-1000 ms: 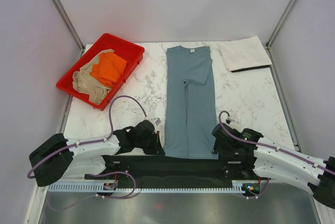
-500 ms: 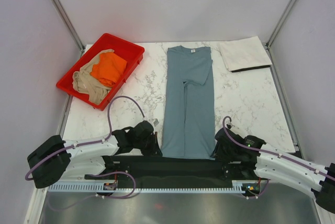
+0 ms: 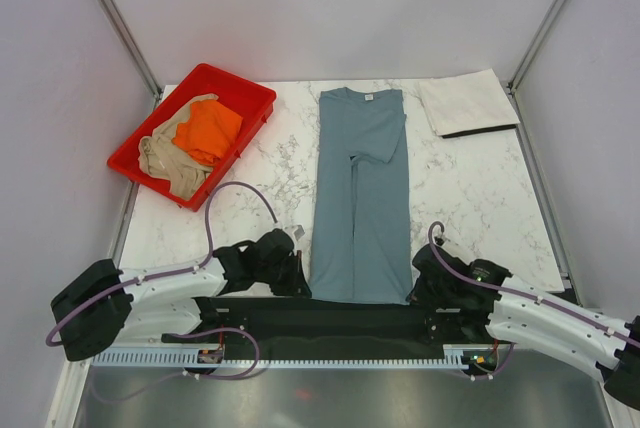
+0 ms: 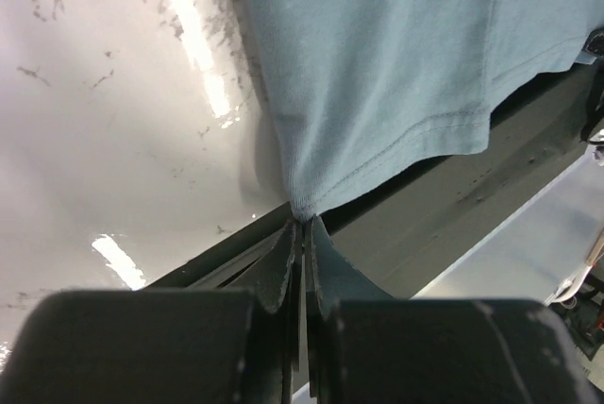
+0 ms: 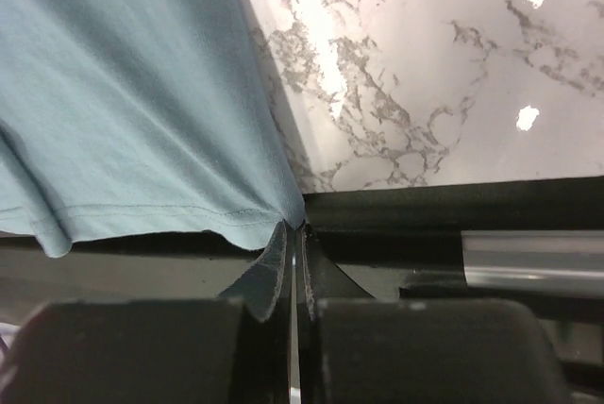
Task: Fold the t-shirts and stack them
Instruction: Fold the tshirt
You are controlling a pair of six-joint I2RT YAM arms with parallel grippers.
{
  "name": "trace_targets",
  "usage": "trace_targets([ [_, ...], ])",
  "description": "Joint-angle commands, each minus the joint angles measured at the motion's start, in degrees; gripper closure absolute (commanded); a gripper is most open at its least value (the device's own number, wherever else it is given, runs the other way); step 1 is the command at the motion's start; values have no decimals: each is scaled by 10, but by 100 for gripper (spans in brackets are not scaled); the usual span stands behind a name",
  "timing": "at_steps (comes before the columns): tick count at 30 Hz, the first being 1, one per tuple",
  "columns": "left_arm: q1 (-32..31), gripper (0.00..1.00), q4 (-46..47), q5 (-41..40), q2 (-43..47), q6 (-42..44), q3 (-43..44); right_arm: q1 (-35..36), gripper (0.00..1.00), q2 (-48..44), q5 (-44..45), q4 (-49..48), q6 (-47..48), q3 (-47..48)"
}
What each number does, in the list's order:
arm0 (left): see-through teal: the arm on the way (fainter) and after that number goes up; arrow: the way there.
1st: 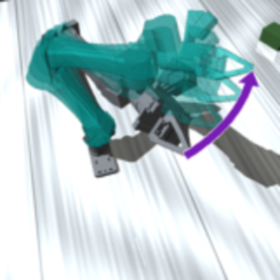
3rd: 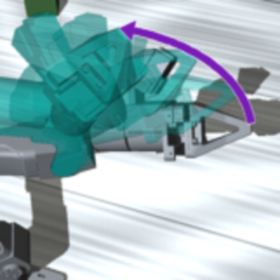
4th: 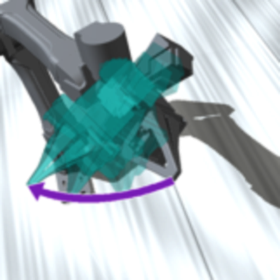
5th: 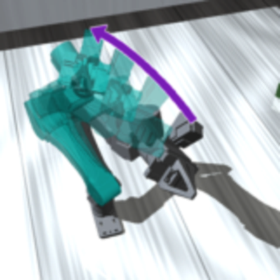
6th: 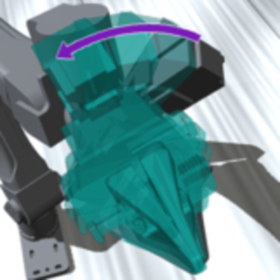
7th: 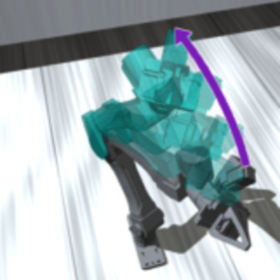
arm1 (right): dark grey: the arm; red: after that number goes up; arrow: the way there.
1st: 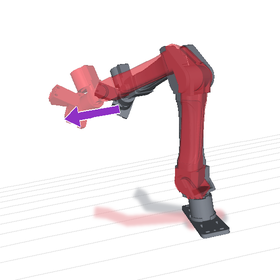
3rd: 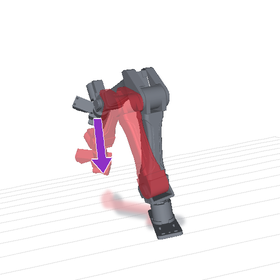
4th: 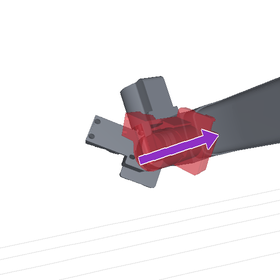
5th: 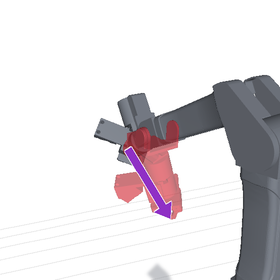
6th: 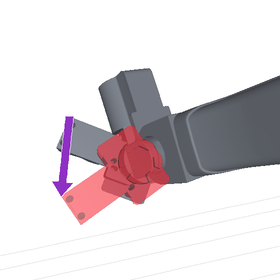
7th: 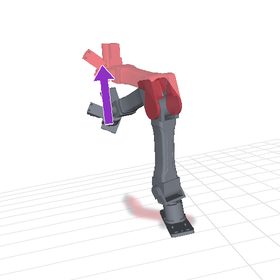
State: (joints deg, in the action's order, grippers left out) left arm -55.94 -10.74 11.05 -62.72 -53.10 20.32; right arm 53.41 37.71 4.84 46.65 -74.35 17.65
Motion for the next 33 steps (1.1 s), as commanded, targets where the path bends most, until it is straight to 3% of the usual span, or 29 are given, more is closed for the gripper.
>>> trace_targets([
  [1,5,98,1,15,9,9,33,2,100,-6,17,25,0,41],
  [14,92,98,1,71,-61,55,108,-7,100,136,103,28,103,166],
  [22,181,98,-21,95,-146,120,222,-153,100,259,105,7,290,296],
  [33,271,98,-59,94,-325,198,486,-328,100,455,27,-43,459,478],
])
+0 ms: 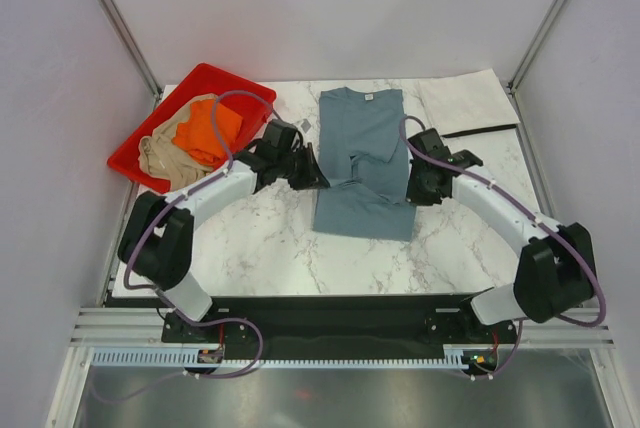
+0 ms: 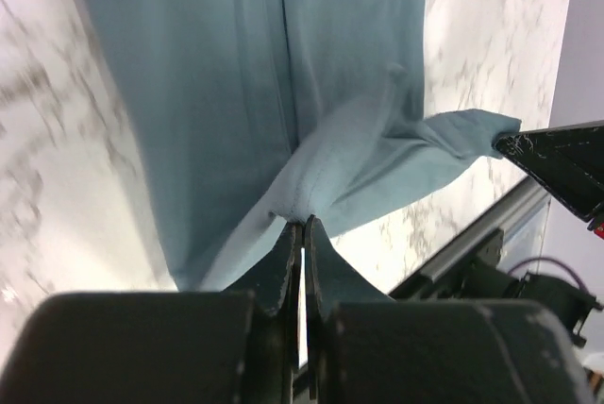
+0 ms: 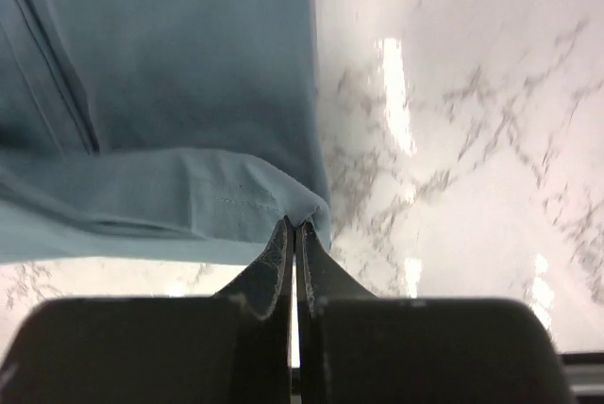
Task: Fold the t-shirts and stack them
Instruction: Fold the tshirt
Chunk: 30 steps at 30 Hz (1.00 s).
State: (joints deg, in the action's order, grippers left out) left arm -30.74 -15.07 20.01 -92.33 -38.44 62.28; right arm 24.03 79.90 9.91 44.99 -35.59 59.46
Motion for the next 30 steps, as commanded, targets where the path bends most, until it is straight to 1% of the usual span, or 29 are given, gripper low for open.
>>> trace_targets([
  [1,27,98,-21,5,-56,56,85,-43,100,46,-28,-31,79,73],
  [4,40,98,-34,2,-113,71,174,-71,100,111,-59,-43,97,130],
  [5,44,98,-37,-1,-126,77,190,-79,100,144,-71,-45,99,158],
  [8,57,98,-52,-5,-174,79,245,-93,100,202,-80,-45,109,209],
  [12,75,98,-64,-1,-229,76,303,-109,100,261,-98,-47,123,266],
  [15,85,98,-65,8,-264,71,325,-117,100,285,-97,-47,132,289],
  [16,86,98,-66,10,-272,71,338,-117,100,291,-114,-47,137,297],
  [18,89,98,-67,13,-291,71,355,-122,100,308,-118,-47,148,317],
  [26,98,98,-67,13,-338,71,402,-137,99,359,-151,-53,163,366],
  [30,104,98,-69,20,-359,70,419,-140,98,374,-144,-56,165,380],
])
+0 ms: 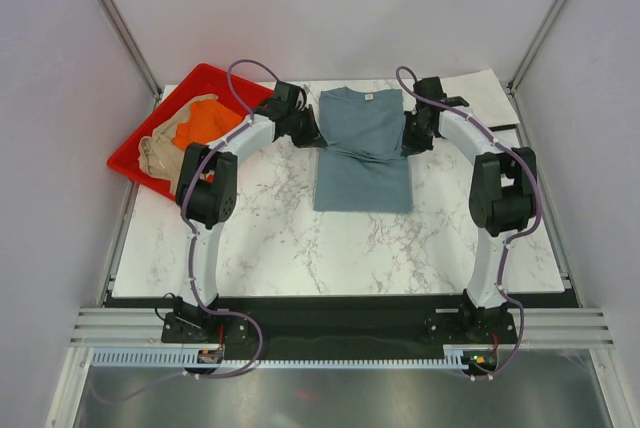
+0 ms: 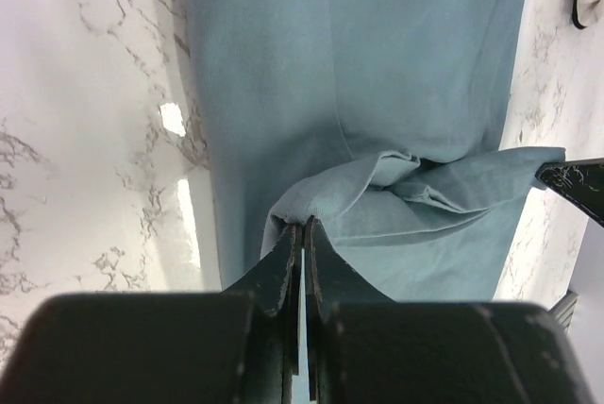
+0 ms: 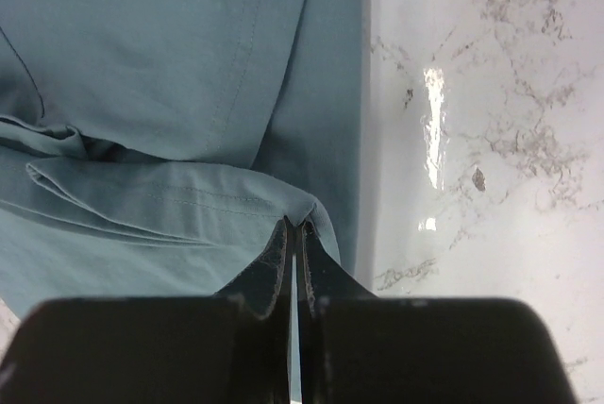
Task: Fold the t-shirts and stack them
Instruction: Fold the tshirt
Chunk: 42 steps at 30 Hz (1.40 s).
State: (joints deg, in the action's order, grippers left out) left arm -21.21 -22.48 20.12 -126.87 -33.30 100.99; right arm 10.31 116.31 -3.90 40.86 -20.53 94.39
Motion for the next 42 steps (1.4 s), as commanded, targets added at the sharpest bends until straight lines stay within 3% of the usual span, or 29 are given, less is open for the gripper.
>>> trace_targets([
  [1,10,98,4,19,-19,17,36,-5,98,17,-7,-16,14,39],
  [4,13,98,2,4,-16,13,32,-5,96,30,-10,-14,17,53],
  [7,14,96,1,1,-14,16,31,-5,86,31,-12,-11,21,60],
  [8,16,85,1,8,-8,18,30,-5,77,28,-11,-7,23,61],
  [10,16,72,2,12,7,31,21,-7,64,3,-8,4,23,56],
  [11,16,59,2,8,28,34,16,-7,49,-10,-6,7,22,49],
  [14,16,49,2,13,65,57,-7,-10,39,-63,-8,30,18,3],
  [17,16,49,2,25,119,73,-54,-10,38,-128,-40,18,19,-93],
  [21,10,52,10,27,201,74,-181,-10,40,-201,-49,-11,23,-215],
  [26,-20,53,50,28,242,65,-308,-11,42,-223,-92,-55,23,-284],
  [39,-41,50,87,43,196,71,-356,-11,45,-219,-140,-155,36,-379],
  [42,-45,54,93,39,194,73,-360,-10,55,-210,-150,-165,38,-385],
])
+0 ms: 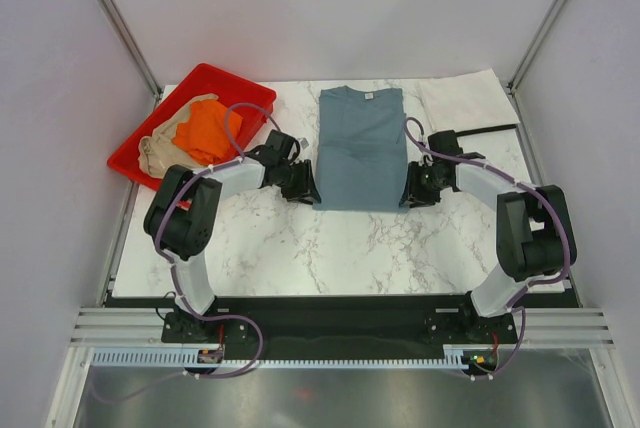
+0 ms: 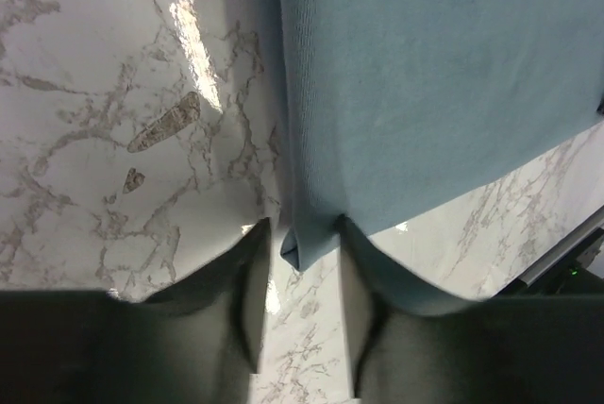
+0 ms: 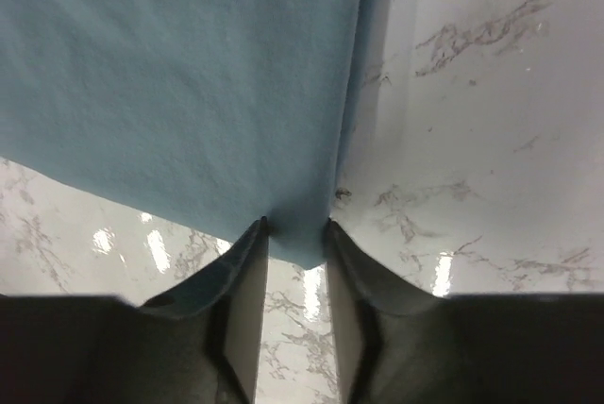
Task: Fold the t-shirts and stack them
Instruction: Fold the tshirt
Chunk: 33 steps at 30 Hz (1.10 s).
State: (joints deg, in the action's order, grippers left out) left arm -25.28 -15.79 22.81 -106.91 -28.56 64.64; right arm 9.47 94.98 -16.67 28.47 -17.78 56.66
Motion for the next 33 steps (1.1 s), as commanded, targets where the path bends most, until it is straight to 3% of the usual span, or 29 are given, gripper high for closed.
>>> trace_targets([
  [1,-3,64,27,18,-6,26,3,-2,65,2,-22,-42,12,-9],
  [2,-4,84,27,25,-5,25,3,-2,71,-1,-14,-41,11,-11],
  [4,-5,98,27,38,4,18,0,-2,84,-13,-9,-32,5,-16],
  [7,-8,98,25,32,32,-11,-25,-2,95,-37,-7,-17,-15,-29],
  [11,-20,98,23,-2,82,-46,-96,-2,100,-84,22,-8,-41,-82],
  [14,-29,98,23,-8,114,-61,-139,2,100,-117,40,-9,-52,-140],
  [18,-33,98,22,-9,161,-67,-186,14,90,-146,54,4,-95,-145],
  [19,-32,98,18,-11,172,-68,-189,15,87,-154,53,9,-99,-145],
  [20,-32,93,13,-13,191,-63,-191,15,76,-158,53,24,-102,-142],
  [21,-31,79,-1,-14,198,-61,-186,15,70,-164,65,34,-103,-139],
  [24,-31,68,-27,-29,218,-46,-163,15,59,-190,99,71,-110,-109],
  [27,-31,58,-39,-38,212,-44,-116,16,62,-189,100,70,-104,-58],
  [30,-31,58,-42,-32,179,-44,-62,16,73,-154,77,39,-88,-8],
  [33,-31,58,-42,-29,127,-27,-5,15,71,-99,78,8,-68,34],
])
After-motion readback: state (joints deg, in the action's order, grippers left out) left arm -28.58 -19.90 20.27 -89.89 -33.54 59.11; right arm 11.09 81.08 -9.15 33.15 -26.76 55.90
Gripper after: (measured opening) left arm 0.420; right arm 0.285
